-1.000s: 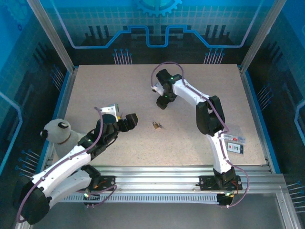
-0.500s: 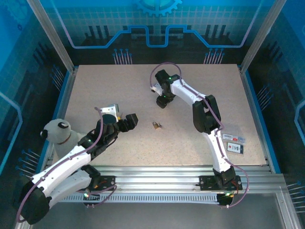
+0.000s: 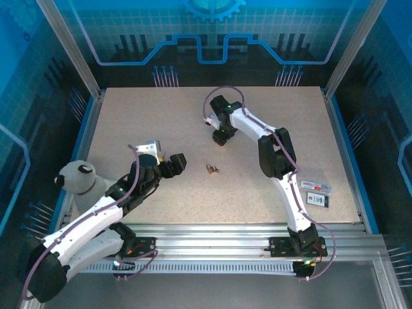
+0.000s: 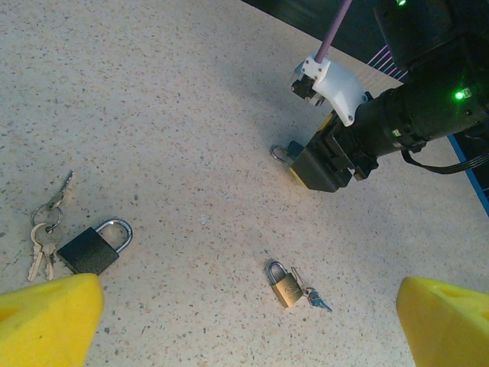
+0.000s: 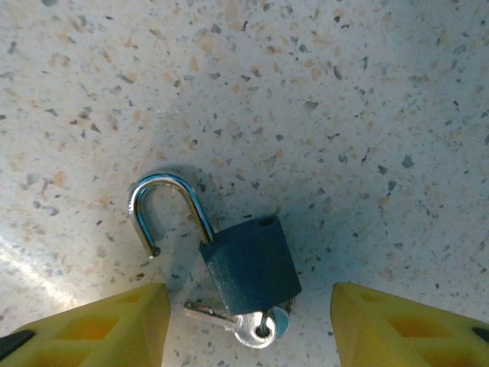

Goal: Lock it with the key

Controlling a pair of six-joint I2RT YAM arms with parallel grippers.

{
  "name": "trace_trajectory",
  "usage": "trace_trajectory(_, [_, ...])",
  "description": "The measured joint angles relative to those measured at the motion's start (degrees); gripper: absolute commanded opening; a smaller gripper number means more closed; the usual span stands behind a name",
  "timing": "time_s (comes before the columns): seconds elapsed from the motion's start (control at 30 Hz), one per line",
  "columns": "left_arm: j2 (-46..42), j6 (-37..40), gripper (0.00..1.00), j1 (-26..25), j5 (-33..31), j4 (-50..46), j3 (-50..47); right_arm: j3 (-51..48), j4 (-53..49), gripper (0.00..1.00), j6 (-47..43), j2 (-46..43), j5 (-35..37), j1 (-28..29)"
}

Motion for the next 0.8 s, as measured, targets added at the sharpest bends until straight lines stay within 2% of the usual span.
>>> trace_trajectory(0.47, [1.42, 0.0, 0.99, 0.0, 0.02, 0.09, 0.0, 1.49, 0.63, 0.37, -0.17, 1.11, -0.26, -0.15])
trace_trajectory(0.8, [1.57, 0.0, 0.99, 0.0, 0.0, 0.26, 0.0, -3.26, 3.93, 0.31, 2.69, -1.05, -1.7, -0.26])
